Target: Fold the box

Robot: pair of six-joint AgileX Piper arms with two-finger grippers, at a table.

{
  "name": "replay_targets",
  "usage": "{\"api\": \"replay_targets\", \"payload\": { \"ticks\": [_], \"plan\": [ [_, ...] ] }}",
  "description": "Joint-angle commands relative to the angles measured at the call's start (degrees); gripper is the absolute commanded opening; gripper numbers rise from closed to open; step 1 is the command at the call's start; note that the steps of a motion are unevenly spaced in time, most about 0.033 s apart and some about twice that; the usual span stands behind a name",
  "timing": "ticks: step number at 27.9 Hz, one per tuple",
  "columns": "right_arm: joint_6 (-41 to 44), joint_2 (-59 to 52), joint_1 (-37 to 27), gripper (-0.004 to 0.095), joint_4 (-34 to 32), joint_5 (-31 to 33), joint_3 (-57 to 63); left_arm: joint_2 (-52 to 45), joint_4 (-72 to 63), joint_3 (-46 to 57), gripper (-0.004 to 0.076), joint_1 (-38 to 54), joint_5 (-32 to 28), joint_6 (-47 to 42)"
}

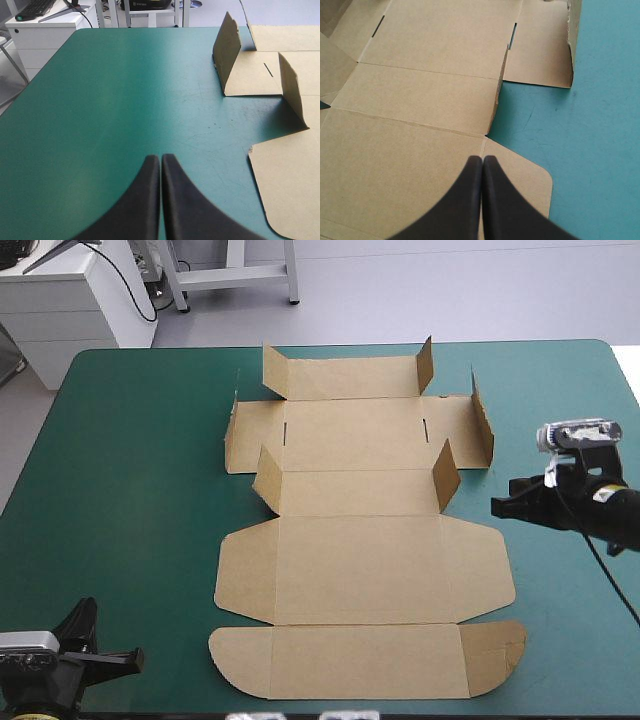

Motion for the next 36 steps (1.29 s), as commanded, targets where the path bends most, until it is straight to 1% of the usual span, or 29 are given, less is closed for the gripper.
{"api": "replay_targets", "payload": {
  "ticks": [1, 4, 7, 11, 13, 18, 19, 20, 22, 26, 27, 29, 30, 32, 36],
  "plan": [
    [-1.01, 7.17, -0.03, -0.0013, 1.98, 1.77, -7.11, -0.42, -0.33, -1.21, -0.0008, -0.31, -4.37, 0.01],
    [-1.17, 15.33, 1.34, -0.0013, 1.58, 4.77, -12.72, -0.42, -0.33, -1.21, -0.0008, -0.31, -4.37, 0.01],
    [-0.52, 20.16, 3.89, -0.0013, -0.26, 4.77, -16.33, -0.42, -0.33, -1.21, -0.0008, -0.31, -4.37, 0.01],
    [2.57, 26.58, 8.17, -0.0010, -7.13, 4.49, -21.26, -0.42, -0.33, -1.21, -0.0008, -0.31, -4.37, 0.01],
    [3.43, 29.85, 9.60, -0.0010, -8.89, 4.41, -23.18, -0.42, -0.33, -1.21, -0.0008, -0.31, -4.37, 0.01],
    [4.35, 37.31, 11.45, -0.0006, -9.41, 4.41, -26.96, -0.42, -0.33, -1.21, -0.0008, -0.31, -4.37, 0.15],
    [4.35, 38.26, 11.45, 0.0012, -9.41, 4.73, -27.46, -0.42, -0.33, -1.21, -0.0008, -0.31, -4.37, 0.15],
    [4.35, 38.98, 11.45, 0.0037, -9.30, 4.71, -27.79, -0.42, -0.33, -1.21, -0.0008, -0.31, -4.37, 0.27],
    [4.35, 39.88, 11.45, 0.0134, -9.20, 4.95, -28.49, -0.42, -0.33, -1.21, -0.0008, -0.31, -4.37, 0.27],
    [4.14, 39.86, 11.45, 0.0415, -9.46, 4.70, -28.75, -0.42, -0.33, -1.21, -0.0008, -0.31, -4.37, 0.05],
    [4.14, 39.86, 11.45, 0.0512, -9.72, 4.70, -29.02, -0.42, -0.33, -1.21, -0.0008, -0.31, -4.37, 0.05],
    [4.14, 39.86, 11.45, 0.0633, -9.70, 4.70, -29.42, -0.42, -0.33, -1.21, -0.0008, -0.31, -4.37, 0.05],
    [4.14, 39.86, 11.45, 0.0678, -9.70, 4.59, -29.43, -0.42, -0.33, -1.21, -0.0008, -0.31, -4.37, 0.05],
    [4.27, 39.86, 11.45, 0.0716, -9.70, 4.65, -29.43, -0.42, -0.33, -1.21, -0.0008, -0.31, -4.37, 0.05],
    [4.59, 41.67, 11.45, 0.0719, -9.70, 4.99, -29.43, -0.42, -0.33, -1.21, -0.0008, -0.31, -4.37, 0.05]
  ]
}}
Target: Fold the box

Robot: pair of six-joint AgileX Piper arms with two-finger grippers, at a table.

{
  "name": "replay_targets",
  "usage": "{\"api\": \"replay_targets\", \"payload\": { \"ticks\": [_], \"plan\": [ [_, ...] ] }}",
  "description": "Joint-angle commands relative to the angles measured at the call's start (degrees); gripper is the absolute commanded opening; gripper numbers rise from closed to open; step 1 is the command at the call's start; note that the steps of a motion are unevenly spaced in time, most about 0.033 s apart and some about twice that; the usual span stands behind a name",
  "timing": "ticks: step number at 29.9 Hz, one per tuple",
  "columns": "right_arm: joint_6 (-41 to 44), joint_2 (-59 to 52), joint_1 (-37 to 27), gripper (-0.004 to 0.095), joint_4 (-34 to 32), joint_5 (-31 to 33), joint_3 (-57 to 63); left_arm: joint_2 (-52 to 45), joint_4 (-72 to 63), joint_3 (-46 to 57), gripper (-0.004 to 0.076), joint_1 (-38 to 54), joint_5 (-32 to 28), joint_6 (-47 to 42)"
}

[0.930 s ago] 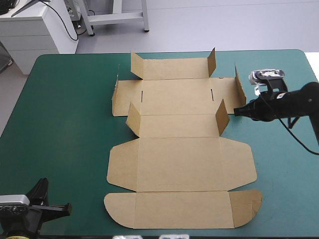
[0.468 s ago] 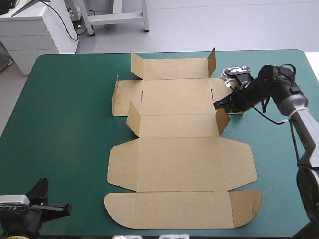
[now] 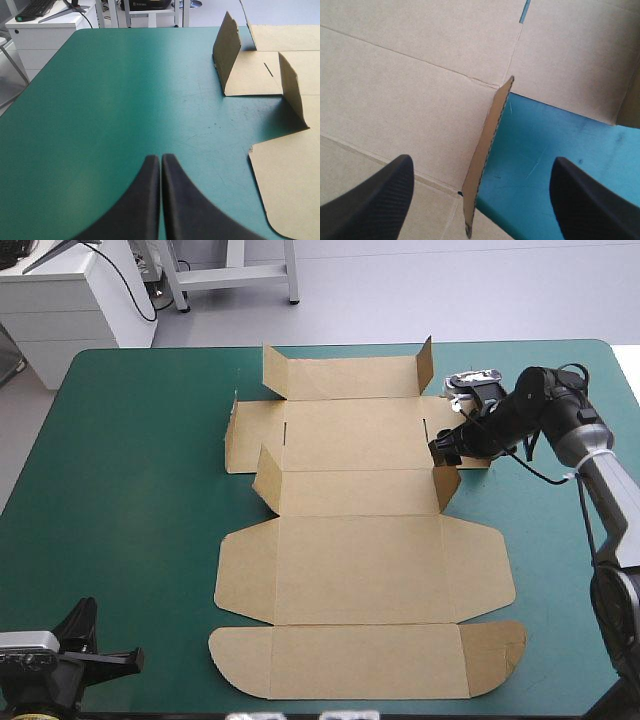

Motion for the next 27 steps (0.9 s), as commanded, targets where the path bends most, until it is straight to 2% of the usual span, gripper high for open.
{"api": "replay_targets", "payload": {
  "ticks": [1, 7, 14, 15, 17, 19, 27],
  "plan": [
    [0.64, -0.74, 0.11, 0.0719, 0.77, -0.89, -1.95, -0.42, -0.33, -1.21, -0.0008, -0.31, -4.37, -0.12],
    [1.90, 2.71, 0.11, 0.0704, 1.39, -0.75, -1.95, -0.42, -0.33, -1.21, -0.0008, -0.31, -4.37, -0.12],
    [2.06, 5.46, 0.18, 0.0570, 3.17, -0.51, -1.95, -0.42, -0.33, -1.21, -0.0008, -0.31, -4.37, -0.12],
    [2.59, 5.61, 0.18, 0.0509, 3.17, -0.07, -1.95, -0.42, -0.33, -1.21, -0.0008, -0.31, -4.37, -0.12],
    [2.33, 6.09, 0.18, 0.0307, 3.07, 1.07, -2.03, -0.42, -0.33, -1.21, -0.0008, -0.31, -4.37, -0.12],
    [1.16, 6.50, 0.18, 0.0006, 2.64, 2.28, -2.03, -0.42, -0.33, -1.21, -0.0008, -0.31, -4.37, -0.12],
    [-4.06, 6.60, 0.18, 0.0000, 1.96, 5.59, -7.05, -0.42, -0.33, -1.21, -0.0008, -0.31, -4.37, -0.12]
  ]
}}
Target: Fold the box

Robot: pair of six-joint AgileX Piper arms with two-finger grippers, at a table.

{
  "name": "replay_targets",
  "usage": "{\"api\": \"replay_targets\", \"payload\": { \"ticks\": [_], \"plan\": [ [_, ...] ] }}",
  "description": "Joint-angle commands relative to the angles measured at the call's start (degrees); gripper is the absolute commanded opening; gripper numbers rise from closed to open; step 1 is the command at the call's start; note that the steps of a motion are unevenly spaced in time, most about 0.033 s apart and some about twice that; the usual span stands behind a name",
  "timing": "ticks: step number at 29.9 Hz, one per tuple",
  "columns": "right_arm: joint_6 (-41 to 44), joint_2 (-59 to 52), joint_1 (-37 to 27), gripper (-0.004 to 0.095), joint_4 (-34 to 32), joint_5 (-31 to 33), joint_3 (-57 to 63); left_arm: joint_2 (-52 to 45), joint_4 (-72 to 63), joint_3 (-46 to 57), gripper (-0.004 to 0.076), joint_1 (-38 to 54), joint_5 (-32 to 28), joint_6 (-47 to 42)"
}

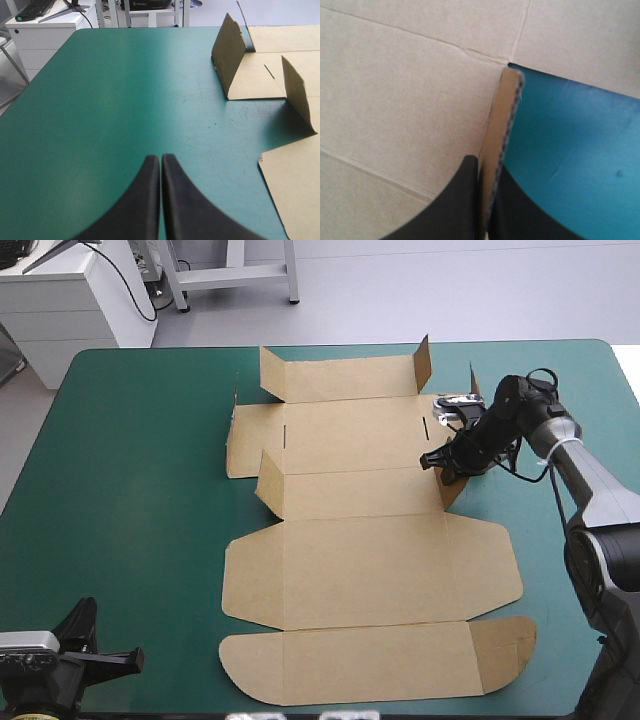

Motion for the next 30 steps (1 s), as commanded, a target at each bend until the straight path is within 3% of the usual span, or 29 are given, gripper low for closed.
{"api": "replay_targets", "payload": {
  "ticks": [1, 6, 16, 19, 23, 30],
  "plan": [
    [-4.55, -2.86, 0.17, 0.0000, -0.04, 2.83, -6.56, -0.42, -0.34, -1.21, -0.0008, -0.31, -4.37, -0.12],
    [-8.10, -1.27, 2.89, -0.0021, -8.00, 6.56, -14.50, -0.42, -0.34, -1.21, -0.0008, -0.31, -4.37, -0.12],
    [-28.40, 3.28, 13.03, -0.0021, -10.08, 6.56, -21.42, -0.42, -0.34, -1.21, -0.0008, -0.31, -4.37, -0.12],
    [-37.26, 3.99, 15.92, -0.0021, -11.28, 6.14, -22.85, -0.42, -0.34, -1.21, -0.0008, -0.31, -4.37, -0.28],
    [-42.98, 4.28, 18.16, -0.0021, -14.31, 1.69, -25.05, -0.42, -0.34, -1.21, -0.0008, -0.31, -4.37, -0.13],
    [-53.64, 5.30, 19.03, -0.0021, -10.48, -0.41, -26.05, -0.42, -0.34, -1.21, -0.0008, -0.31, -4.37, -0.13]
  ]
}}
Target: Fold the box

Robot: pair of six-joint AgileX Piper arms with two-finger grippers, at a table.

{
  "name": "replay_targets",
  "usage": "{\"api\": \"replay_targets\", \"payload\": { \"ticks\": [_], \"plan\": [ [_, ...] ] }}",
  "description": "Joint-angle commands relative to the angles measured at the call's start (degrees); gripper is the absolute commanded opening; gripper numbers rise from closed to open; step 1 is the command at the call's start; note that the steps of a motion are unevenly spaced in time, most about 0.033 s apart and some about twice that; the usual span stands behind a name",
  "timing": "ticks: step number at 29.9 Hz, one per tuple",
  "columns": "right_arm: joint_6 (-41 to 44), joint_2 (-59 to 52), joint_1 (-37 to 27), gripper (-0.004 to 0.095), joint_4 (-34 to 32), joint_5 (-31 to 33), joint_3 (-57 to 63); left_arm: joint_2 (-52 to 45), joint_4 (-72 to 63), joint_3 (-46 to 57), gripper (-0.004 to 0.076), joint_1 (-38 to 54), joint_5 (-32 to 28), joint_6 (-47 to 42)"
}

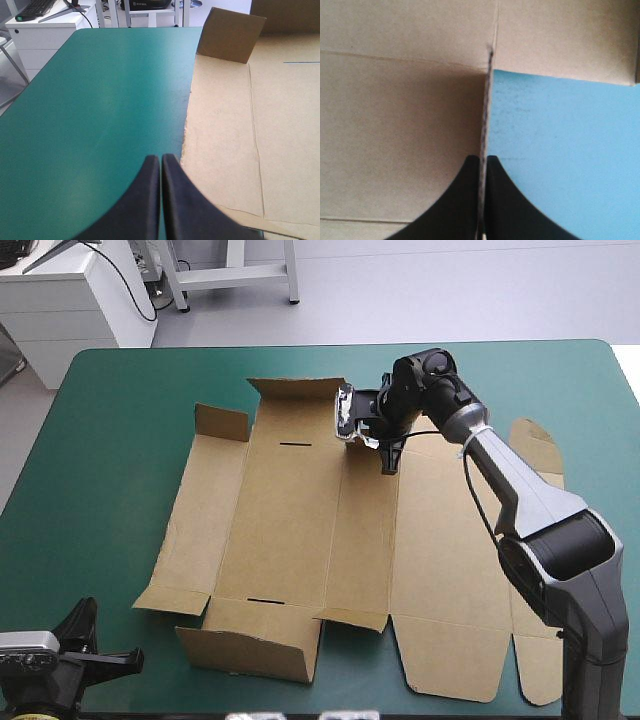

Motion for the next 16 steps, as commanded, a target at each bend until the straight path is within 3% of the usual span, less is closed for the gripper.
{"api": "replay_targets", "payload": {
  "ticks": [1, 12, 16],
  "plan": [
    [-5.19, -2.23, 0.03, -0.0021, 3.24, -2.00, -1.99, -0.42, -0.34, -1.21, -0.0008, -0.31, -4.32, -0.13],
    [-4.32, -0.48, 0.03, -0.0009, 13.49, -6.44, -2.00, -0.42, -0.34, -1.21, -0.0008, -0.31, -4.32, -0.13],
    [-3.16, -0.48, 0.03, 0.0087, 13.72, -6.72, -2.00, -0.42, -0.34, -1.21, -0.0008, -0.31, -4.32, -0.13]
  ]
}}
